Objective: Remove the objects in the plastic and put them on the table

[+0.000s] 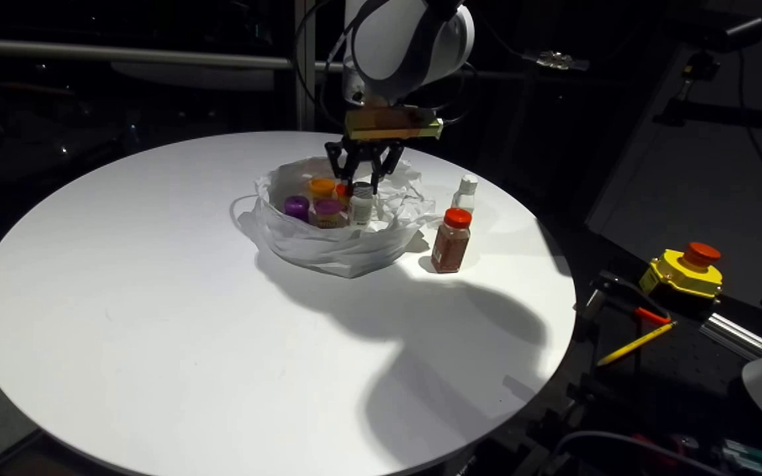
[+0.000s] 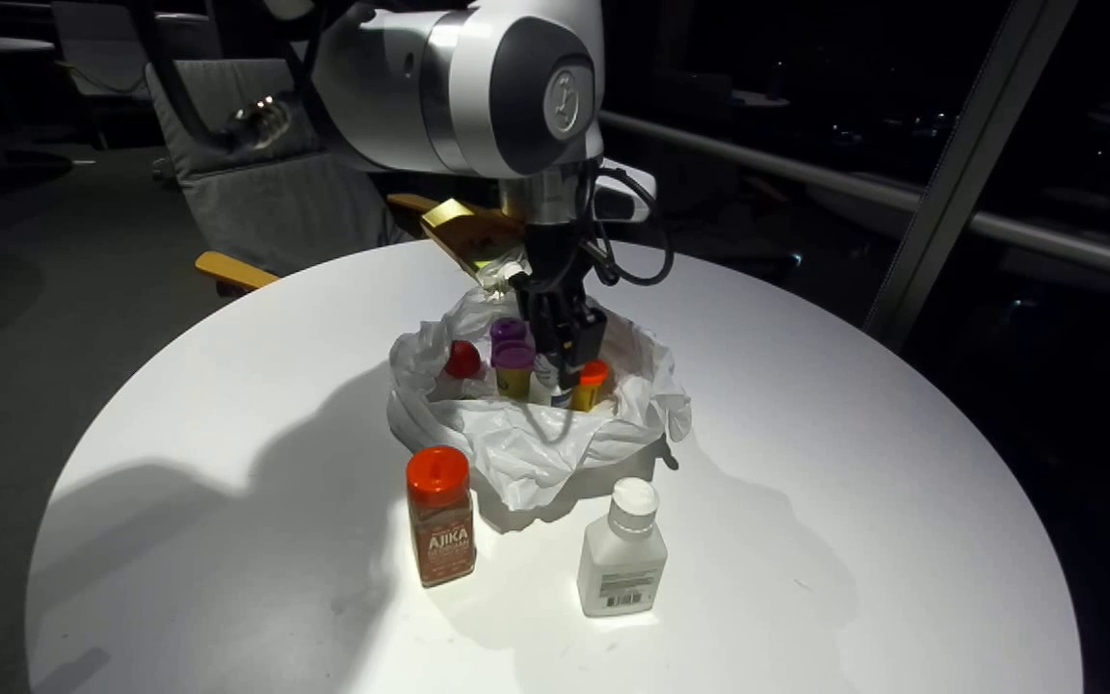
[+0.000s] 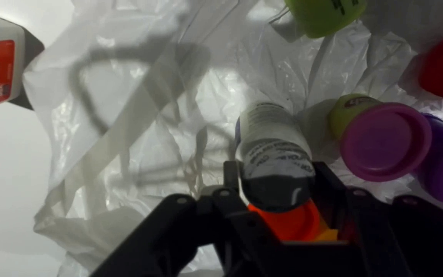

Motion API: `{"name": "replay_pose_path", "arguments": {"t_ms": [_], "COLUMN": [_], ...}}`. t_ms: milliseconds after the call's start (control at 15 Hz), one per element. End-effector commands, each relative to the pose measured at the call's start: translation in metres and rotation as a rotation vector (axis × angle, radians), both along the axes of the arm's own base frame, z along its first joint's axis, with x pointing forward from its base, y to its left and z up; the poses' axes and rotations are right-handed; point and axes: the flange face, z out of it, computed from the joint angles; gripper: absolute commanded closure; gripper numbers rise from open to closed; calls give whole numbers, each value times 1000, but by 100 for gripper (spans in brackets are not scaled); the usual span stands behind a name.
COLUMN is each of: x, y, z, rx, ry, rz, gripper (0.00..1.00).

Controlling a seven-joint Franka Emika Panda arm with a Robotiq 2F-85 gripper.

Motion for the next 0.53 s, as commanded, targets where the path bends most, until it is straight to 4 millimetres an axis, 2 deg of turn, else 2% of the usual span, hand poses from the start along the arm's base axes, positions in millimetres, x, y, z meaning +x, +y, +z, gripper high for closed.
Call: {"name": "replay_pose_path", "arguments": {"t_ms": [0,267,467], "x": [-1,-9,-20], "y": [-2,2,10], "z": [9,25,55], "rx": [24,42,46], "ry": [11,-4,-41], "rz": [-35,-68,-83], "gripper": [79,80,80]}}
